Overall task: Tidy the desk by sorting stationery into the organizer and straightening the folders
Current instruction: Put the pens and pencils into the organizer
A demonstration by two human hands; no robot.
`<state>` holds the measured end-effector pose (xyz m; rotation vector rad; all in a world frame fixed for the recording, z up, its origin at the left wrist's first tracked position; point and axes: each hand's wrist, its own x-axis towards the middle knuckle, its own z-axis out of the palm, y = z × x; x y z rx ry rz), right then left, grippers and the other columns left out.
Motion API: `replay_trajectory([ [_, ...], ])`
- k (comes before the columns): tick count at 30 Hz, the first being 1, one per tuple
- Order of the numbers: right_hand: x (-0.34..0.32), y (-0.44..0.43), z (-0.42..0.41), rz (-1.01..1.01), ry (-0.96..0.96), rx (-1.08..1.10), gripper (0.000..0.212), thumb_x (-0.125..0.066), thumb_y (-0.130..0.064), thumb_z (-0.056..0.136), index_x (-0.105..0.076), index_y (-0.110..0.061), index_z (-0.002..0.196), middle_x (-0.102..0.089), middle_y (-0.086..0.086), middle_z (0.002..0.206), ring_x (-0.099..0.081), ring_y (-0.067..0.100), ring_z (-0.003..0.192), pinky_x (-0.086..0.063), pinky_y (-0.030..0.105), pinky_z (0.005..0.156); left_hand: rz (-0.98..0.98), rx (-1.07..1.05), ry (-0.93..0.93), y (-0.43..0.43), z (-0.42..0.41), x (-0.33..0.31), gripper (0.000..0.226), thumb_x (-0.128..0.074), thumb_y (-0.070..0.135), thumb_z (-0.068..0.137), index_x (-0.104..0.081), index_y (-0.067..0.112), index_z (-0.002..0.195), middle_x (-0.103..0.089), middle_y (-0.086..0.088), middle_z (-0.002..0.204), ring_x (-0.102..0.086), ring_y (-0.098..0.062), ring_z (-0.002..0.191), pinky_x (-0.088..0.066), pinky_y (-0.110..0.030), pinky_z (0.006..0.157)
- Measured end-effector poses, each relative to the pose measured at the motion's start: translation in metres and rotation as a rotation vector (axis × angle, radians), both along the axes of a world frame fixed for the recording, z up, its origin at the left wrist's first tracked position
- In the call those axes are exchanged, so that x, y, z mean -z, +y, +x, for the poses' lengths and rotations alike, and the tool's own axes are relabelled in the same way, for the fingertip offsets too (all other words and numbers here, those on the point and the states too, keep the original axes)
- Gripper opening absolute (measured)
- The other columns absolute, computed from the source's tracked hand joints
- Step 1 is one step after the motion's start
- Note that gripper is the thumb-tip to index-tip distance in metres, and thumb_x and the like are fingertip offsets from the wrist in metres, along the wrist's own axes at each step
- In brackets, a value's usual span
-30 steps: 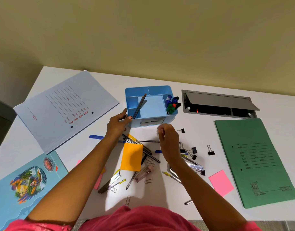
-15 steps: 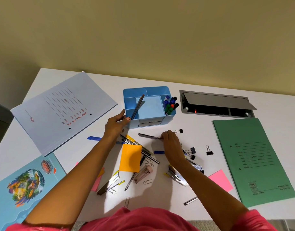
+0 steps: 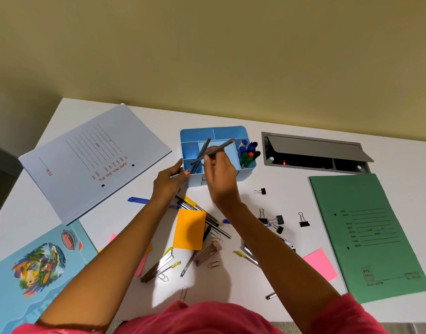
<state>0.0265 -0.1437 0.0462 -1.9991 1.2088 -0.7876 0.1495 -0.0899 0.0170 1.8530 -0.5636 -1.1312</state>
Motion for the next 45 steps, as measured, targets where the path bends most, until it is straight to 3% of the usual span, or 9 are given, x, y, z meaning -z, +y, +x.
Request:
replay_trajectory([
  [4,0.011,0.0,0.011,-0.02,0.075,0.026,0.029,-0.04,-0.021,0.098,-0.055,0.002,0.107,-0.059,0.018,0.105,-0.054,0.03,0.098,-0.044,0.038,0.086,-0.001,-0.002,-0.001,0.001,-0.001,0.0,0.054,-0.057,0.026,0.093,-0.039,0.02,0.144,-0.052,-0.009,0.139,-0.051,-0.032,0.124,-0.046,-0.043,0.101],
  [7,0.013,0.007,0.01,-0.067,0.101,0.055,0.028,-0.045,-0.019,0.097,-0.057,-0.002,0.116,-0.061,0.015,0.112,-0.057,0.026,0.103,-0.044,0.027,0.087,0.004,0.009,-0.01,0.0,-0.001,0.0,0.054,-0.057,0.027,0.094,-0.039,0.02,0.144,-0.051,-0.009,0.14,-0.05,-0.032,0.127,-0.042,-0.048,0.106],
  [11,0.023,0.02,0.0,-0.371,0.062,0.121,0.014,-0.059,0.002,0.088,-0.063,0.012,0.098,-0.069,0.024,0.091,-0.07,0.032,0.084,-0.059,0.032,0.07,0.003,0.012,-0.014,0.0,0.001,0.001,0.053,-0.057,0.026,0.093,-0.04,0.021,0.143,-0.051,-0.008,0.14,-0.05,-0.03,0.127,-0.044,-0.048,0.105],
  [15,0.04,0.036,-0.024,-0.13,0.141,0.018,0.014,-0.05,-0.001,0.093,-0.062,0.002,0.086,-0.065,0.017,0.079,-0.064,0.027,0.073,-0.056,0.032,0.063,-0.003,0.005,0.0,0.001,0.002,0.002,0.053,-0.059,0.027,0.092,-0.042,0.021,0.142,-0.052,-0.007,0.139,-0.052,-0.03,0.124,-0.048,-0.044,0.1],
  [18,0.061,0.052,-0.043,0.122,0.352,-0.131,0.012,-0.051,-0.012,0.097,-0.06,-0.007,0.092,-0.063,0.009,0.09,-0.059,0.02,0.084,-0.049,0.028,0.074,-0.003,0.007,0.01,0.002,0.003,0.003,0.053,-0.059,0.027,0.092,-0.042,0.021,0.142,-0.052,-0.006,0.139,-0.054,-0.029,0.121,-0.048,-0.042,0.099],
  [24,0.079,0.073,-0.059,0.072,0.582,-0.274,0.03,-0.049,-0.014,0.098,-0.05,-0.011,0.127,-0.053,0.005,0.122,-0.048,0.019,0.112,-0.044,0.026,0.091,-0.007,0.012,0.026,0.002,0.002,0.002,0.054,-0.059,0.027,0.092,-0.042,0.021,0.143,-0.053,-0.007,0.138,-0.054,-0.029,0.121,-0.047,-0.041,0.099],
  [32,0.083,0.064,-0.07,0.12,0.737,-0.152,0.028,-0.051,-0.018,0.097,-0.046,-0.008,0.122,-0.052,0.008,0.12,-0.049,0.02,0.111,-0.043,0.027,0.094,-0.006,0.019,0.015,0.002,0.002,0.002,0.053,-0.058,0.027,0.093,-0.042,0.019,0.143,-0.054,-0.007,0.136,-0.054,-0.03,0.121,-0.046,-0.045,0.103],
  [38,0.08,0.054,-0.083,0.177,0.722,-0.097,0.025,-0.048,-0.019,0.098,-0.052,-0.007,0.119,-0.055,0.01,0.118,-0.055,0.021,0.108,-0.046,0.026,0.093,-0.014,0.02,0.015,0.001,0.002,0.003,0.053,-0.058,0.026,0.093,-0.041,0.019,0.143,-0.055,-0.008,0.136,-0.054,-0.028,0.121,-0.048,-0.037,0.092],
  [45,0.065,0.061,-0.101,0.134,0.461,0.037,0.01,-0.064,-0.013,0.089,-0.065,-0.006,0.095,-0.057,0.006,0.096,-0.057,0.022,0.09,-0.051,0.032,0.078,-0.01,0.022,0.011,0.001,0.003,0.003,0.053,-0.057,0.025,0.093,-0.041,0.018,0.143,-0.054,-0.009,0.136,-0.053,-0.028,0.122,-0.048,-0.038,0.094],
])
